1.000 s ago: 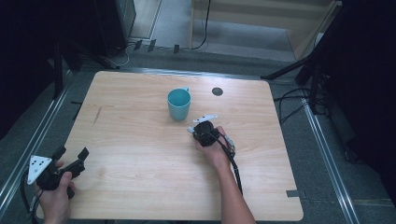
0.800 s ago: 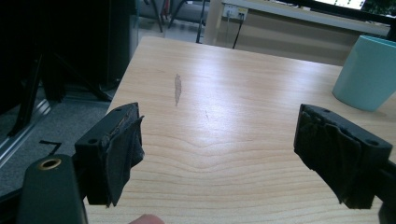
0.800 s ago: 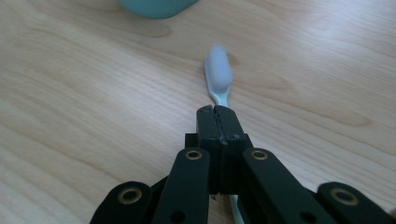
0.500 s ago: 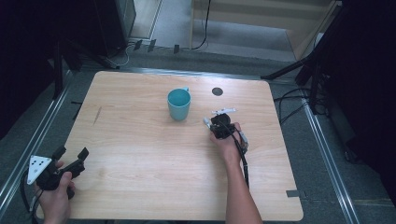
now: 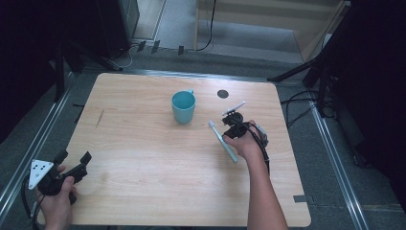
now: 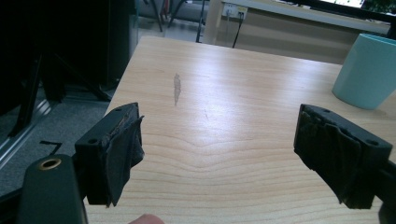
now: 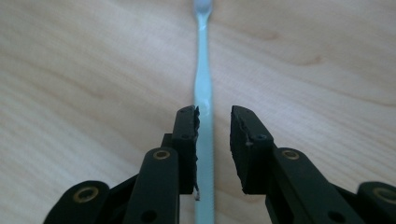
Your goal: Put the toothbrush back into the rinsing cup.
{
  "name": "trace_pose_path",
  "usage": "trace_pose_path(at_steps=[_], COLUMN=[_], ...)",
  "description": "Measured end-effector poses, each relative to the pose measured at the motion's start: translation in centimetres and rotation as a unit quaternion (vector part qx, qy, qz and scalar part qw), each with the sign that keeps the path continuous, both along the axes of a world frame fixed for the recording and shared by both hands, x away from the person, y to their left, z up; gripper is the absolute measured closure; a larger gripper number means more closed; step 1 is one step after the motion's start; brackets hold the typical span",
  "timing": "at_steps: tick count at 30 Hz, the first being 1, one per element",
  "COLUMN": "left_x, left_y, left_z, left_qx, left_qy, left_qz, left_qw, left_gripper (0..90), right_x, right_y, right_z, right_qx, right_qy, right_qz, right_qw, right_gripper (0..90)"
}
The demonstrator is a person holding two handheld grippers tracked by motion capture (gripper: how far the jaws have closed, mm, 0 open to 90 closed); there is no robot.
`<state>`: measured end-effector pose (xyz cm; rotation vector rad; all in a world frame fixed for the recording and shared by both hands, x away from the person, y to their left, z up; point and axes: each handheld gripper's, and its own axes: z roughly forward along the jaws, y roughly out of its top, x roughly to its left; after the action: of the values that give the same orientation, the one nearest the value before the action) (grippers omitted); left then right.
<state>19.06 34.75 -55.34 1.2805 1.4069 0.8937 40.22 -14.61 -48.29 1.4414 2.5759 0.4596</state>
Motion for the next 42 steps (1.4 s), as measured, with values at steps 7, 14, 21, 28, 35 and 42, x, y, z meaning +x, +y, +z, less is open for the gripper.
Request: trace_pose_path(at_steps=[7, 14, 21, 28, 35, 42], left_x=[0.0, 0.0, 0.0, 0.0, -0.1, -0.1], left_y=[0.0, 0.1, 0.2, 0.2, 0.2, 0.2], left_z=[0.0, 0.0, 0.0, 0.0, 0.0, 0.0], left_qx=[-0.002, -0.006, -0.008, -0.01, -0.009, -0.009], left_qy=[-0.001, -0.002, -0.002, -0.002, -0.002, -0.002], left_qz=[-0.001, -0.001, -0.002, -0.002, -0.002, -0.002], left_qw=[1.0, 1.0, 1.0, 0.9999, 1.0, 1.0], left_gripper=[15.6, 15.6, 15.6, 15.6, 15.6, 15.6], right_x=[0.7, 1.4, 1.7, 1.8, 1.8, 1.9], right_y=[1.2, 1.7, 2.0, 2.5, 2.3, 1.1], right_z=[-0.9, -1.5, -1.8, -2.1, -0.6, 0.9], right_qx=[-0.045, -0.06, -0.067, -0.079, -0.036, 0.004], right_qy=[0.038, 0.067, 0.086, 0.085, 0.059, 0.031], right_qz=[0.034, 0.035, 0.032, 0.026, 0.01, -0.023], right_qw=[0.9977, 0.9953, 0.9935, 0.9929, 0.9975, 0.9993], right_gripper=[71.9, 72.6, 75.0, 80.4, 85.1, 85.1])
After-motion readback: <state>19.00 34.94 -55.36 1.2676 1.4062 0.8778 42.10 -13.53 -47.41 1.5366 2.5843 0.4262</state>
